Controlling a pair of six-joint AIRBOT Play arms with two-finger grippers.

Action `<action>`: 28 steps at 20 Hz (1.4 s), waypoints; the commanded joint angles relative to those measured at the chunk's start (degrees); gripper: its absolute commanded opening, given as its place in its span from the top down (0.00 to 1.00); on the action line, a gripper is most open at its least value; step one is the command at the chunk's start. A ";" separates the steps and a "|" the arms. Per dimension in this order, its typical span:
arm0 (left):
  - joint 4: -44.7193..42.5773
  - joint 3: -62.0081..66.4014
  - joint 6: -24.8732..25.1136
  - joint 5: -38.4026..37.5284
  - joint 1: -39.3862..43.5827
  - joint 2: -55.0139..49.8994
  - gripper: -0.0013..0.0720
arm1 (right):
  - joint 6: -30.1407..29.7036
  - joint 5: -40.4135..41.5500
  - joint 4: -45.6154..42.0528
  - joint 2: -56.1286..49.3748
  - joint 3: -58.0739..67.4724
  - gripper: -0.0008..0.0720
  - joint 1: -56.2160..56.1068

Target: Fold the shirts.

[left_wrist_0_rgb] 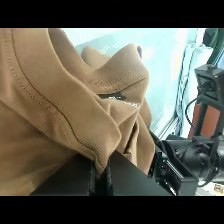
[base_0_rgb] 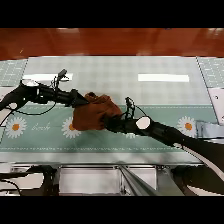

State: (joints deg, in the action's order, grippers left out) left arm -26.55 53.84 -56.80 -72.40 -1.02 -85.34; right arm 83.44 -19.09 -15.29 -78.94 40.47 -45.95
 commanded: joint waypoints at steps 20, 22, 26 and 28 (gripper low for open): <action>1.55 39.28 -3.10 5.73 -3.30 29.11 0.95 | 7.85 -65.18 -48.35 27.39 56.13 0.95 36.20; 1.46 39.21 -3.61 5.29 -1.81 29.11 0.95 | 7.48 -65.33 -47.06 26.80 56.13 0.95 36.20; -0.55 39.17 -4.07 4.90 2.27 26.58 0.95 | 6.51 -64.96 -45.42 23.96 56.13 0.95 36.09; -2.19 39.23 -5.86 5.09 1.53 26.77 0.95 | 6.49 -65.02 -46.01 24.09 56.13 0.95 36.09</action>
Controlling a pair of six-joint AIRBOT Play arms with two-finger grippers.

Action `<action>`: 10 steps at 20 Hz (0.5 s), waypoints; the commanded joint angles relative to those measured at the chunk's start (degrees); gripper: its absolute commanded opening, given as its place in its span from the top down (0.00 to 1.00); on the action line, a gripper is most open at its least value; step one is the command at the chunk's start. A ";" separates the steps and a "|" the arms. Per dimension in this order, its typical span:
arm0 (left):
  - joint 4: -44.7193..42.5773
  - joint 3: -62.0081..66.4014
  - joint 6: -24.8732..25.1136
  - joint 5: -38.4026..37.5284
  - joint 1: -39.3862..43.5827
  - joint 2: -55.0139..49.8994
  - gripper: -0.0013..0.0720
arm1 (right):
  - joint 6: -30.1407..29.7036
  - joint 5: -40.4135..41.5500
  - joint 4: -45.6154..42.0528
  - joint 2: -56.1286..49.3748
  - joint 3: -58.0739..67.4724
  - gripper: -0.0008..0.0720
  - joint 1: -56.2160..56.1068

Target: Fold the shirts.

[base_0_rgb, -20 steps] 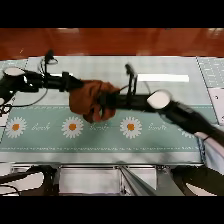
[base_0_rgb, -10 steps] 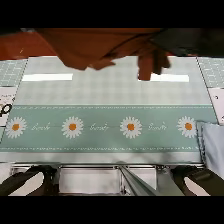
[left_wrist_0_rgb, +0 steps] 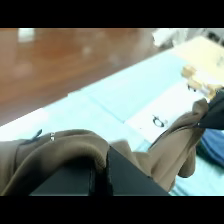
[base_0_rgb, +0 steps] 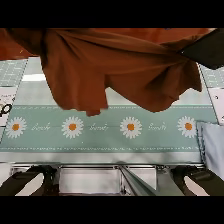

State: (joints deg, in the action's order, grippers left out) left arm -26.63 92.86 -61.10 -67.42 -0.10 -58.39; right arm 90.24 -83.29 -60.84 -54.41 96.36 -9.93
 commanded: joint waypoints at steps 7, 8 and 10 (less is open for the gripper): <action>-19.69 -0.55 -9.84 -8.81 -2.43 11.30 0.95 | 2.80 -6.58 -10.12 8.04 0.22 0.95 0.07; -19.69 -1.64 -10.75 -10.40 -1.70 13.18 0.95 | 3.28 -7.65 -10.08 9.18 0.02 0.95 0.07; -19.69 -5.81 -12.98 -12.00 0.04 17.27 0.95 | 4.07 -9.27 -10.05 11.21 -1.97 0.95 0.07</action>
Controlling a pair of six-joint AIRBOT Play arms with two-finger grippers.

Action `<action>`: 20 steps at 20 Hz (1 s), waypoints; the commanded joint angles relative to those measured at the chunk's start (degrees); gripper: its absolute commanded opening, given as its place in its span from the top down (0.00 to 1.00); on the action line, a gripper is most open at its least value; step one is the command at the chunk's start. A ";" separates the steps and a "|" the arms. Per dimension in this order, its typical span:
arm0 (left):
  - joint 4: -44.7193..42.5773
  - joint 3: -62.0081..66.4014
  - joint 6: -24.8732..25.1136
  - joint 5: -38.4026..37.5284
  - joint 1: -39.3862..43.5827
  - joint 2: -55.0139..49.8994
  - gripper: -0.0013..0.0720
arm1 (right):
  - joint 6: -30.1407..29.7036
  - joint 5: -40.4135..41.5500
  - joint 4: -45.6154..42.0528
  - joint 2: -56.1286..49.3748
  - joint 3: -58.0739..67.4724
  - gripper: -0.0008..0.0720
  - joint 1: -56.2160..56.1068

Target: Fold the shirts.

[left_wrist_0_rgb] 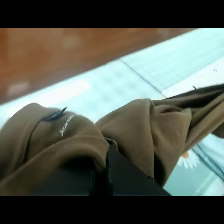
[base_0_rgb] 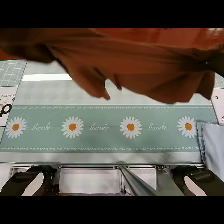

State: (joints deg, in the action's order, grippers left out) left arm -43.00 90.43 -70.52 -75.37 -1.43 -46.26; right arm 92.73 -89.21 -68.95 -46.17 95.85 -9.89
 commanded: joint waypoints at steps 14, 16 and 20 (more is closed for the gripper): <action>-2.82 -54.47 -9.49 32.48 8.83 -2.56 0.95 | -1.92 26.80 0.52 -12.02 -42.32 0.95 0.09; -2.49 -50.12 -9.01 36.81 8.79 -10.84 0.94 | -1.92 29.90 1.66 -21.77 -37.51 0.95 0.09; -2.23 -40.22 -10.43 31.87 8.33 -24.30 0.40 | -2.12 25.73 6.05 -36.76 -24.28 0.50 0.35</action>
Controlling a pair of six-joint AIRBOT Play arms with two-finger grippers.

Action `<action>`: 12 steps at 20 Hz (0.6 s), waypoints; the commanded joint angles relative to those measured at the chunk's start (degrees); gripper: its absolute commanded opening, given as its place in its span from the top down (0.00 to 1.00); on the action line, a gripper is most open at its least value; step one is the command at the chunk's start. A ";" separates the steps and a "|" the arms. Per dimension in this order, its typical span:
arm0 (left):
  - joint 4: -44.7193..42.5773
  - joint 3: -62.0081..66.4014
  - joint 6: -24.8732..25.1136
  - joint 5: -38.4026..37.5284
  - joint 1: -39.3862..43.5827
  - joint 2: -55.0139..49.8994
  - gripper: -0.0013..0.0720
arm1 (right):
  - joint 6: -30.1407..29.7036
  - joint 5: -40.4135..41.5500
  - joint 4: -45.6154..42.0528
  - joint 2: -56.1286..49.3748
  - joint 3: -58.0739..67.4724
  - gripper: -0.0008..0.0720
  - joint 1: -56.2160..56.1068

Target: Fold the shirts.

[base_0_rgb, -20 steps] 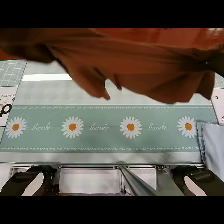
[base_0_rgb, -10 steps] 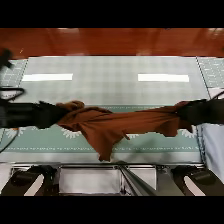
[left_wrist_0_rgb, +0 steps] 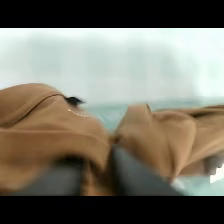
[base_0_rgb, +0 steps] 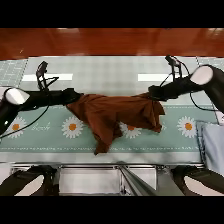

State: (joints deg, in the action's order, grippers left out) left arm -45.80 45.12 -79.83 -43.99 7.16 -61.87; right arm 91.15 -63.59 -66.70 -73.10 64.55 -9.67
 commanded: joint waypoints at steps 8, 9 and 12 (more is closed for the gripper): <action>-8.96 17.66 -0.17 -24.81 -28.79 -5.05 0.29 | -6.99 -13.27 -1.86 0.81 10.54 0.42 21.27; -8.20 12.96 -0.13 -23.89 -30.27 -2.84 0.30 | -7.30 -9.88 -1.70 4.61 4.02 0.42 23.08; -7.67 -4.63 1.81 -23.43 -29.73 -0.07 0.30 | -7.48 -1.46 1.49 13.40 -17.27 0.42 24.98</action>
State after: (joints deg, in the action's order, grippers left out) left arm -53.52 51.83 -79.57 -66.17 -19.77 -64.64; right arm 84.38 -71.35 -67.13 -67.02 61.93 11.86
